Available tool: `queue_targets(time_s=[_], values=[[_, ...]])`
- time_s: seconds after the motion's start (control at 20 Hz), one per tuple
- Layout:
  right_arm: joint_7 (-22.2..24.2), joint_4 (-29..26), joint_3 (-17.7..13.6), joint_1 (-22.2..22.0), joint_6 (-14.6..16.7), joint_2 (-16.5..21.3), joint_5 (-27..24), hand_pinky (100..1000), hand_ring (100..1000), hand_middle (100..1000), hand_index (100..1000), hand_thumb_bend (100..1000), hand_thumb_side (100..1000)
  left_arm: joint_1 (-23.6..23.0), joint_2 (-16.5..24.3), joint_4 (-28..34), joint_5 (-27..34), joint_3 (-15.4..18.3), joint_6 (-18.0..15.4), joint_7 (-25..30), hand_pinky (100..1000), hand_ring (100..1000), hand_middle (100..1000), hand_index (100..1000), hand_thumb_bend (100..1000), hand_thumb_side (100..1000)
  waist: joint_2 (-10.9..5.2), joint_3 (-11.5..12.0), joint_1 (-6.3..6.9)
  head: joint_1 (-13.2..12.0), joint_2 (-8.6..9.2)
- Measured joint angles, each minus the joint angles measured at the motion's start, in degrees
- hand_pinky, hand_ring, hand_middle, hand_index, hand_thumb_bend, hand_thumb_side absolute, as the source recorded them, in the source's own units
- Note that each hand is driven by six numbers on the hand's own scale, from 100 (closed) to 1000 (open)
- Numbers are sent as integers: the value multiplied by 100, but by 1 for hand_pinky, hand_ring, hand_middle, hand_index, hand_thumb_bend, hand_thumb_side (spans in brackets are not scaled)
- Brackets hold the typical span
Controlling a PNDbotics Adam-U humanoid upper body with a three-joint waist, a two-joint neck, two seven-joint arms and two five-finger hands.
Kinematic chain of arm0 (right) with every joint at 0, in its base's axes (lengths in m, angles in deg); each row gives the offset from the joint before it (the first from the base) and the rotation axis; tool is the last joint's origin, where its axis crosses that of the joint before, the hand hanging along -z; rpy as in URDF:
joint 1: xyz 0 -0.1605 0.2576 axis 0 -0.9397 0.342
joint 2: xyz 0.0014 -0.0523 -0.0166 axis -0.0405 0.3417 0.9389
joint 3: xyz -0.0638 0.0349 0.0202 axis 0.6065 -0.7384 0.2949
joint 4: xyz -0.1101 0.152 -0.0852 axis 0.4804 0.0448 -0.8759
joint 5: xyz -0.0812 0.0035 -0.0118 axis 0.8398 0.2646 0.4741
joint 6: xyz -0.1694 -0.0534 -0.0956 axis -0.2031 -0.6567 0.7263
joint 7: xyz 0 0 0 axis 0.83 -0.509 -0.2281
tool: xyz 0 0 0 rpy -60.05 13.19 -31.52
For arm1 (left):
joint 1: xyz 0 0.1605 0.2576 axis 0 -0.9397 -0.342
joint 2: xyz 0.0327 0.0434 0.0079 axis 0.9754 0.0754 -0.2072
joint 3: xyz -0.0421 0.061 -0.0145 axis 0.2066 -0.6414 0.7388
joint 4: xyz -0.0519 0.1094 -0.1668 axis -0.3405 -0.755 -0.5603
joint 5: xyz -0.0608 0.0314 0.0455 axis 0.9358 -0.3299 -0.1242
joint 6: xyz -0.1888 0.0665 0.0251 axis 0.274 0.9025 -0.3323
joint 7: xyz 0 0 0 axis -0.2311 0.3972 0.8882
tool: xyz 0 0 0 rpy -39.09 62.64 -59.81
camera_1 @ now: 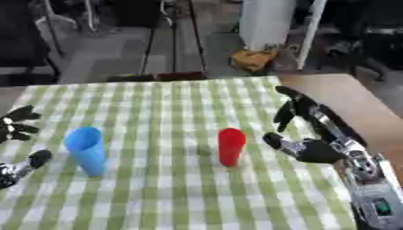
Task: Pour the contents of one cup into another cup.
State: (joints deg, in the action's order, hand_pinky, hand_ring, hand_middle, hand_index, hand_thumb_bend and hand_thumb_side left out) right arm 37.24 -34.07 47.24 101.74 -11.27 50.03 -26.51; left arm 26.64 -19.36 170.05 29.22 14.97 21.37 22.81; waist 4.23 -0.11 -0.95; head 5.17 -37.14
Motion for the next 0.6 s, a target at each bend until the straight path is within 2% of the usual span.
queue_targets(time_s=[0.6], values=[[1,0,0,0,1,0,0,871,497,546,997,599,535,0,0,0,18,0,8,-7,755,781,853,982,581,685,0,0,4,0,0]])
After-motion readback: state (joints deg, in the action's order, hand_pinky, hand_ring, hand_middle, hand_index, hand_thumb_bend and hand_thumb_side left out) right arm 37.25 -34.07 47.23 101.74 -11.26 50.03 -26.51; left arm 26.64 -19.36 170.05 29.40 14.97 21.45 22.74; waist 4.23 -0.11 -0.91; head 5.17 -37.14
